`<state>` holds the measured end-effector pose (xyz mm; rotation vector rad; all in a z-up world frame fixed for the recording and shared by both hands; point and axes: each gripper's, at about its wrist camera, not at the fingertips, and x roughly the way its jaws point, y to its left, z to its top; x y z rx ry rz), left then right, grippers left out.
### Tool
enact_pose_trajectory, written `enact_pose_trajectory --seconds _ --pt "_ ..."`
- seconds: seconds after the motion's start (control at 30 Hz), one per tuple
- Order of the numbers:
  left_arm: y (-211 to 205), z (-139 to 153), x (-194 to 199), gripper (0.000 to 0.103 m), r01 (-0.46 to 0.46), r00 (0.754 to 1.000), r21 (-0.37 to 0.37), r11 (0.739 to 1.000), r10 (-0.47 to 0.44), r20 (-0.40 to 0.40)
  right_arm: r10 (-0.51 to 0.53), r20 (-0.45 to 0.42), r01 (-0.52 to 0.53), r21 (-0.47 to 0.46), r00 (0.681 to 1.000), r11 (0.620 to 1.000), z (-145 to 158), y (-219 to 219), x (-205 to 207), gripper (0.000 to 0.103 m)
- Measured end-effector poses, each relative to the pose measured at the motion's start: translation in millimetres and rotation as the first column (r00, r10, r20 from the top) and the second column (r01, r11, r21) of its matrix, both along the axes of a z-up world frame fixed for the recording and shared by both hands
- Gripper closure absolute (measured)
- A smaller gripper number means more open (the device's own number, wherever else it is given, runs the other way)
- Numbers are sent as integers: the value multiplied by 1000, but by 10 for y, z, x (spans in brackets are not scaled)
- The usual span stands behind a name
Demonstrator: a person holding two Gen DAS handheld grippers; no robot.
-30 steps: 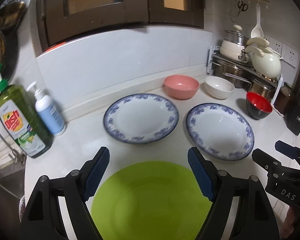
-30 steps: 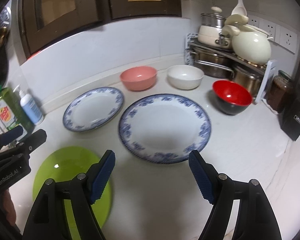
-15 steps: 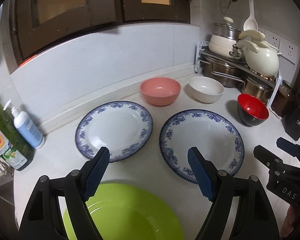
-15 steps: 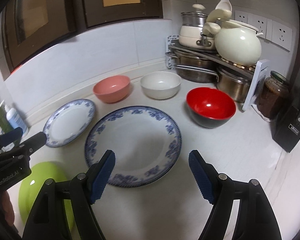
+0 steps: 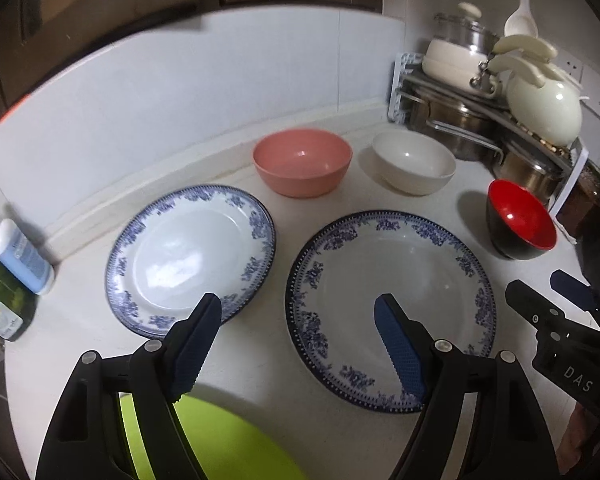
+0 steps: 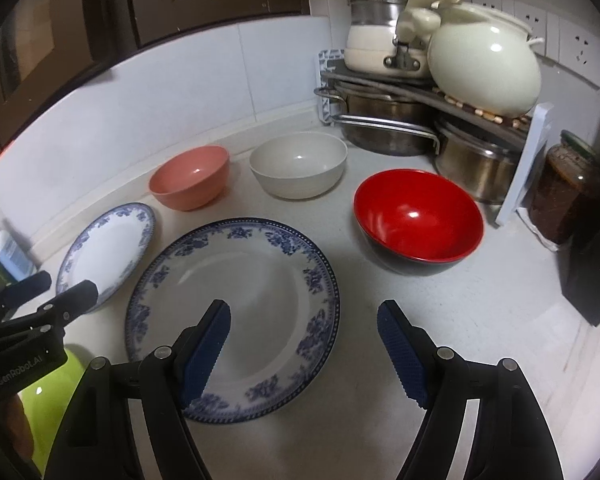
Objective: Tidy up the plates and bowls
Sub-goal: 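Move both tools to the rim of the large blue-patterned plate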
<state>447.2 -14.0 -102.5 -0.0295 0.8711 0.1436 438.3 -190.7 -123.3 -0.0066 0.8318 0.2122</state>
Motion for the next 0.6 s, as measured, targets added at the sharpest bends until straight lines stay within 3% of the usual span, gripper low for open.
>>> enact_pose_trajectory --seconds 0.6 --pt "-61 -584 456 40 -8 986 -27 1000 3 -168 -1 -108 1 1 994 1000 -532 -42 461 27"
